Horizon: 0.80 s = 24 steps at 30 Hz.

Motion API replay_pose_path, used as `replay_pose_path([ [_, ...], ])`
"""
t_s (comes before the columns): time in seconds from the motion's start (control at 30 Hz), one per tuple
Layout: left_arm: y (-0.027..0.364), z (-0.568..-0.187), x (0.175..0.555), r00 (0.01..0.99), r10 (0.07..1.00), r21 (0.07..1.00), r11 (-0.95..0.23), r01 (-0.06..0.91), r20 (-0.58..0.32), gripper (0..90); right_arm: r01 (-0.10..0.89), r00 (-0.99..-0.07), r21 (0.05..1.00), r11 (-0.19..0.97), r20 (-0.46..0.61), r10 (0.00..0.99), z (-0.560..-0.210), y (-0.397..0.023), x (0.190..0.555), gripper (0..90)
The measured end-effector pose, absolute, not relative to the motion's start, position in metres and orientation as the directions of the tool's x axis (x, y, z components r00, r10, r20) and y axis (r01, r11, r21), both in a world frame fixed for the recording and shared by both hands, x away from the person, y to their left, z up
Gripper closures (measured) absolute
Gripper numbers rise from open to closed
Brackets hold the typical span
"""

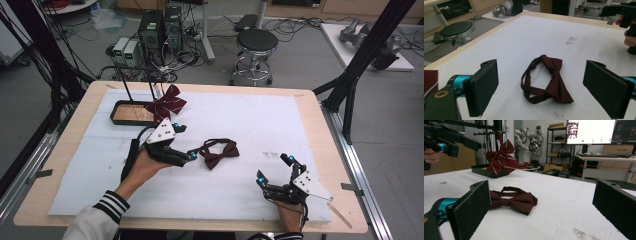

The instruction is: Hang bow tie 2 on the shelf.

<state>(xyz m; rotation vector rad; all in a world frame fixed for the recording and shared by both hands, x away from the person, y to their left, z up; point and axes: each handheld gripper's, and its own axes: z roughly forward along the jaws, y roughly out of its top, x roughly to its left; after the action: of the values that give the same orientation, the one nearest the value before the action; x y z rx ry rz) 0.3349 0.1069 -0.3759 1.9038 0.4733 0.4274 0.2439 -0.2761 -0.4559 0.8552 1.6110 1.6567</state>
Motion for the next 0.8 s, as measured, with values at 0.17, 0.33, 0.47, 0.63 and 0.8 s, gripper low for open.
replay_pose_path([
  [0.17,0.096,-0.378,0.334,0.864,0.494,0.917,-0.383,0.116,0.097,13.5,-0.017,-0.566,1.0,-0.021,0.007,0.825,-0.456,-0.276,0.244,0.8],
  [0.33,0.087,-0.383,0.338,0.872,0.482,0.901,-0.41,0.14,0.084,13.6,-0.018,-0.567,1.0,-0.019,0.006,0.824,-0.456,-0.276,0.244,0.8],
  [0.47,0.078,-0.391,0.341,0.886,0.455,0.877,-0.457,0.146,0.09,13.8,-0.017,-0.565,1.0,-0.019,0.006,0.825,-0.456,-0.276,0.244,0.8],
  [0.63,0.072,-0.398,0.348,0.902,0.428,0.868,-0.465,0.172,0.051,13.9,-0.016,-0.567,1.0,-0.018,0.005,0.824,-0.456,-0.276,0.244,0.8],
  [0.8,0.065,-0.405,0.352,0.915,0.402,0.843,-0.506,0.184,0.041,14.2,-0.015,-0.566,1.0,-0.019,0.007,0.824,-0.456,-0.276,0.244,0.8],
])
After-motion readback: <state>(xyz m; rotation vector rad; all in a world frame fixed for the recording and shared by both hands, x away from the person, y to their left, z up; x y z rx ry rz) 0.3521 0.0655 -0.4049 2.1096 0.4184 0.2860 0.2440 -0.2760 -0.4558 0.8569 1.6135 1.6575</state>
